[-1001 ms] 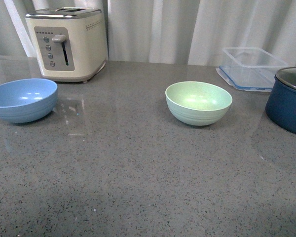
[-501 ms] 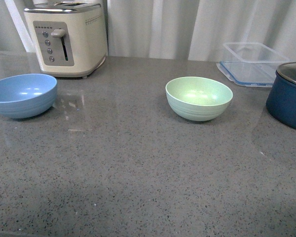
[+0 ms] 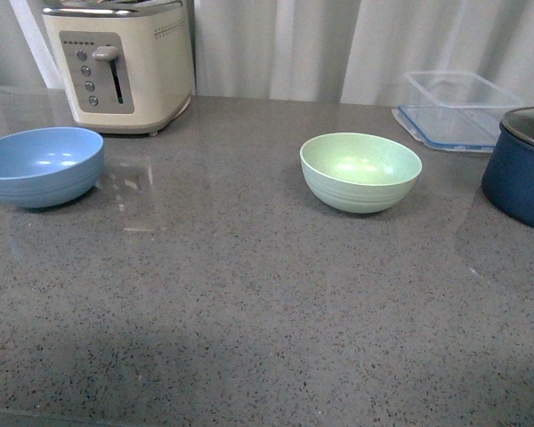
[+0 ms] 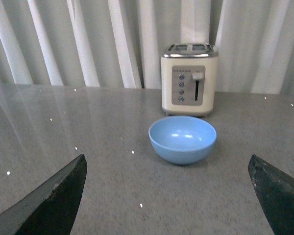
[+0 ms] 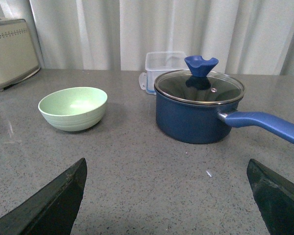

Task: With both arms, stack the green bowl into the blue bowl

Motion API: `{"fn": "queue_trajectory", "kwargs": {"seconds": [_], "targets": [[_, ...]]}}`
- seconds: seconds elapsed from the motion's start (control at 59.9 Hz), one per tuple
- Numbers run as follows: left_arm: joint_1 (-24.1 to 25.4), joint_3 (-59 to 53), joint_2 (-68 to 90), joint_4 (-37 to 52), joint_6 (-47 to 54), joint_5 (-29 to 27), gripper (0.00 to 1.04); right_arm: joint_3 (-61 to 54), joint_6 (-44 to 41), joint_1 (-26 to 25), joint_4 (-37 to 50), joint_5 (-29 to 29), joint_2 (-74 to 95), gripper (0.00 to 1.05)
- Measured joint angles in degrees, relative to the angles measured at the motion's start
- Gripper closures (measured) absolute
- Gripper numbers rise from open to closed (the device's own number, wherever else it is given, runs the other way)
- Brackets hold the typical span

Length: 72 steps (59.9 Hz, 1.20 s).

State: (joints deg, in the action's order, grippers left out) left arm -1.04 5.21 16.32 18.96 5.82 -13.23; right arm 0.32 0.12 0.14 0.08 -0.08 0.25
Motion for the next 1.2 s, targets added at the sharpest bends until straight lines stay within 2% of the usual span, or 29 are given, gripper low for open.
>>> {"fn": "queue_trajectory", "kwargs": {"seconds": [0.133,0.501,0.784,1.201], "targets": [[4.28,8.81,14.12,3.28,-2.01,3.04,0.07,0.00,0.00,0.00,0.00,0.00,0.00,0.10],[12.11,39.39,49.31,-12.37,-21.38,7.65,0.07,0.00,0.02,0.00,0.00,0.02,0.00,0.10],[12.61,56.26,72.04,-22.53,-29.92,9.20,0.07,0.00,0.02,0.00,0.00,0.02,0.00,0.10],[10.82,68.57,92.87,-27.12,-32.06,6.82,0.07,0.00,0.00,0.00,0.00,0.02,0.00,0.10]]}}
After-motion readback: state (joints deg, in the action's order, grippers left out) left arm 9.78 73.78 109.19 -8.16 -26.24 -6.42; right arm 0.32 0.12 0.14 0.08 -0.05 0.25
